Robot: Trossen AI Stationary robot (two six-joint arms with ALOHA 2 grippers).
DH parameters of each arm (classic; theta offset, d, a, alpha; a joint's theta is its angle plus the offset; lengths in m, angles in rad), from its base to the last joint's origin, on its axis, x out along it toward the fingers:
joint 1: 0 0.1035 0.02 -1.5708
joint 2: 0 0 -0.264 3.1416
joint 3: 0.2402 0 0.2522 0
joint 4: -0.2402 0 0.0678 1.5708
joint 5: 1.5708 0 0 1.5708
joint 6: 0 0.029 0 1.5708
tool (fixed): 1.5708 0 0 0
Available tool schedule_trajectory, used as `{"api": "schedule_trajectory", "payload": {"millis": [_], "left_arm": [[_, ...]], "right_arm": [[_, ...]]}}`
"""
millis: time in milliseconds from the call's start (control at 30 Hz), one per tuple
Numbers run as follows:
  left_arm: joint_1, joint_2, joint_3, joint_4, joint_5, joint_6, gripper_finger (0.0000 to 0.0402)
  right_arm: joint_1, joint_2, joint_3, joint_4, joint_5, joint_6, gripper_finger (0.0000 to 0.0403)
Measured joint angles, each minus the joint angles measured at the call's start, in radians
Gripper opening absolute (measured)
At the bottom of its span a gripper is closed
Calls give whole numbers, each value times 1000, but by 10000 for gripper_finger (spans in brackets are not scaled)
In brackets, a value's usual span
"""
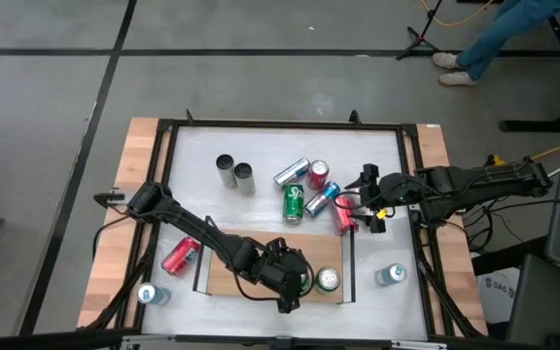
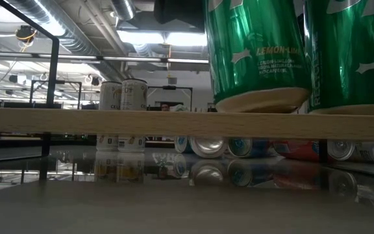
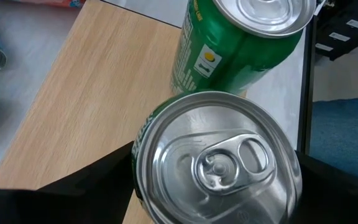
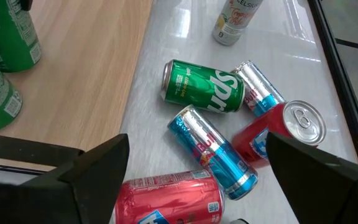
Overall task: Place canned beverage on shelf
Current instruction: Put the top green soda can on the shelf aligned with the other green soda can
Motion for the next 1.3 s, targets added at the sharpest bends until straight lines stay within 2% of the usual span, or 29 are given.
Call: {"api": "schedule_trajectory", "payload": {"millis": [367, 733, 1300], "left_arm": [[0, 1, -2, 13, -2, 0, 324], [2, 2, -2, 19, -4, -3, 374], [3, 2, -2, 53, 0, -7, 377]], "right_arm": [[0, 0, 0, 0, 0, 0, 367], [0, 0, 0, 0, 0, 0, 367], [0, 0, 0, 0, 0, 0, 367]]}}
